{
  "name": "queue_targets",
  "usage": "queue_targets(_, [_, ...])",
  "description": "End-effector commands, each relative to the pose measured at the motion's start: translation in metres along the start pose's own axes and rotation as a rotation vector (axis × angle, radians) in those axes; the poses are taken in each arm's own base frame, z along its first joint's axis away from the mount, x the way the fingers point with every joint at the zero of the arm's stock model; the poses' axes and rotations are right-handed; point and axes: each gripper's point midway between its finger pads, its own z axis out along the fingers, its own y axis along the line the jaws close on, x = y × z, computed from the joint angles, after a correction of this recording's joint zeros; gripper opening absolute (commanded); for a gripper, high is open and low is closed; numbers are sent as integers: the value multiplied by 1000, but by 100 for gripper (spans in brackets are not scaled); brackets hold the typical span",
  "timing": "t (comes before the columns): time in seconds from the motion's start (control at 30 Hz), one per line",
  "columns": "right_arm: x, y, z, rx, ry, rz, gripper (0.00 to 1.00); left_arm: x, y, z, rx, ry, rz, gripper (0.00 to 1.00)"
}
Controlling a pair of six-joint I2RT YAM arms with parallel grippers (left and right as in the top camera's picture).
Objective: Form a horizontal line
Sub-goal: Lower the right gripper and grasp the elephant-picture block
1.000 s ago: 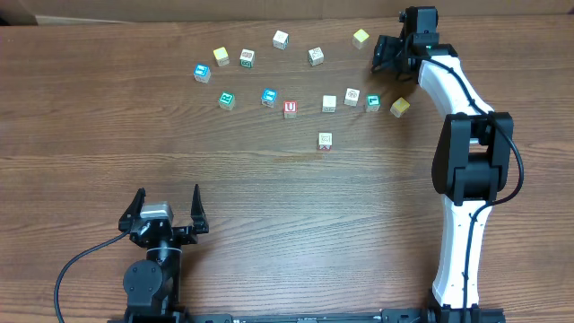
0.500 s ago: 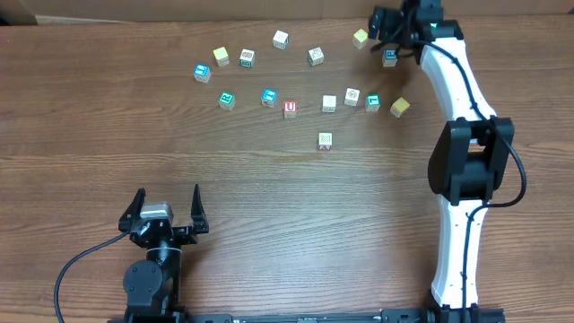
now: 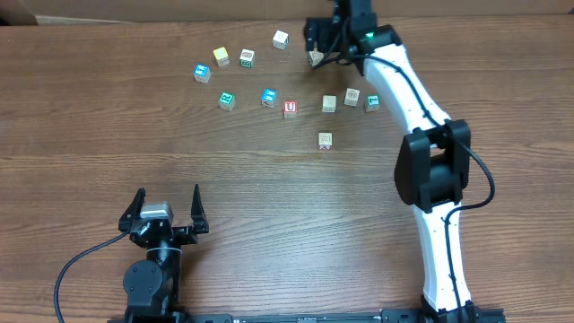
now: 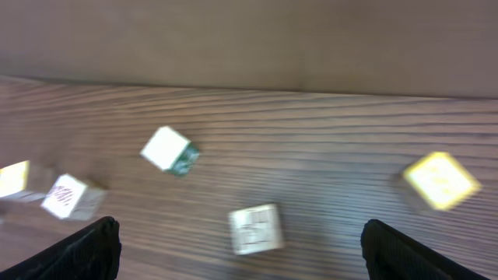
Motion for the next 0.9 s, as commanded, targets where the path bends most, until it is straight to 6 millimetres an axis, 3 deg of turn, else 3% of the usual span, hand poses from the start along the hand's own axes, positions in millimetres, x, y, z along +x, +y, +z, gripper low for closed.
queue_targets(0.0, [14, 0, 18, 25, 15, -18, 96, -1, -2, 0, 7, -6, 22, 100])
queue_targets(0.47, [68, -13, 58, 43, 124, -38, 92, -1, -2, 0, 7, -6, 22, 100])
queue_targets(0.6, [67, -12, 61, 40, 107, -38, 91, -1, -2, 0, 7, -6, 22, 100])
queue_targets(0.87, [66, -12, 61, 39, 101, -39, 74, -1, -2, 0, 7, -6, 22, 100])
